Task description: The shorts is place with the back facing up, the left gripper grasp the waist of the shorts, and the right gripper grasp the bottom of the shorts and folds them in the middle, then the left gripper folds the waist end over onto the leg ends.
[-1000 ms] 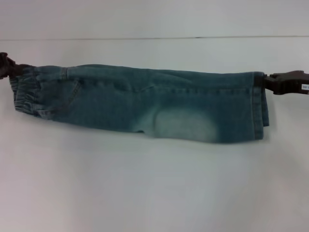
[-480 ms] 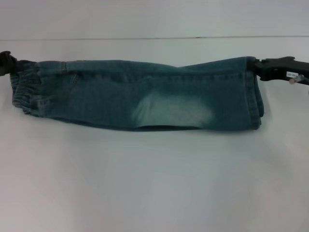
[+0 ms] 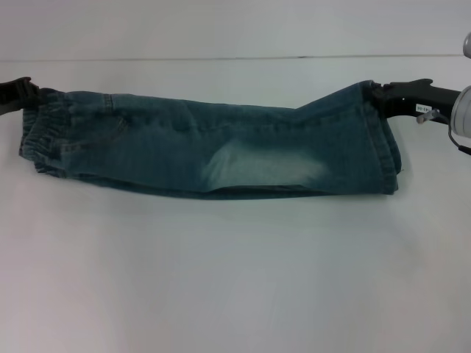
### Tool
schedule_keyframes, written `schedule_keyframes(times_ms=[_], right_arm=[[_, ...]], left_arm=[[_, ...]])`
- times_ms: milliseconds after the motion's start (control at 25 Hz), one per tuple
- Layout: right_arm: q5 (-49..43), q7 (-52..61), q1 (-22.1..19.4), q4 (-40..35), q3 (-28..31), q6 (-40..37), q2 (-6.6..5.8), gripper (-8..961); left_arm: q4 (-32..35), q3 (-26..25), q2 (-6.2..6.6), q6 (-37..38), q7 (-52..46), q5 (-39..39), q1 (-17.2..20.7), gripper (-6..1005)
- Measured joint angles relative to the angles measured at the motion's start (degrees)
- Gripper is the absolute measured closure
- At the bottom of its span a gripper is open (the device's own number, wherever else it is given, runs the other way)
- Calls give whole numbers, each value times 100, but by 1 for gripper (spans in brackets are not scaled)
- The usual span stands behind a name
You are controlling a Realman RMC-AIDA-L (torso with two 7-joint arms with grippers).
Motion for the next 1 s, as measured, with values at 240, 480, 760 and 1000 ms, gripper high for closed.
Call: schedule_keyframes(times_ms=[240, 480, 760, 1000], right_arm=[[410, -135, -77, 0, -22, -2, -10, 917], [427, -189, -83, 45, 15, 61, -2, 916], [432, -264, -93, 126, 15, 211, 11, 913], [402, -231, -61, 159, -75, 317, 26, 906]], left_arm=[[0, 21, -36, -167, 3, -14, 44, 882], [1, 26, -75, -305, 25, -36, 74, 858], [-68, 31, -133, -501, 210, -62, 78, 829], [-142, 87, -124, -479, 281, -73, 75, 804]])
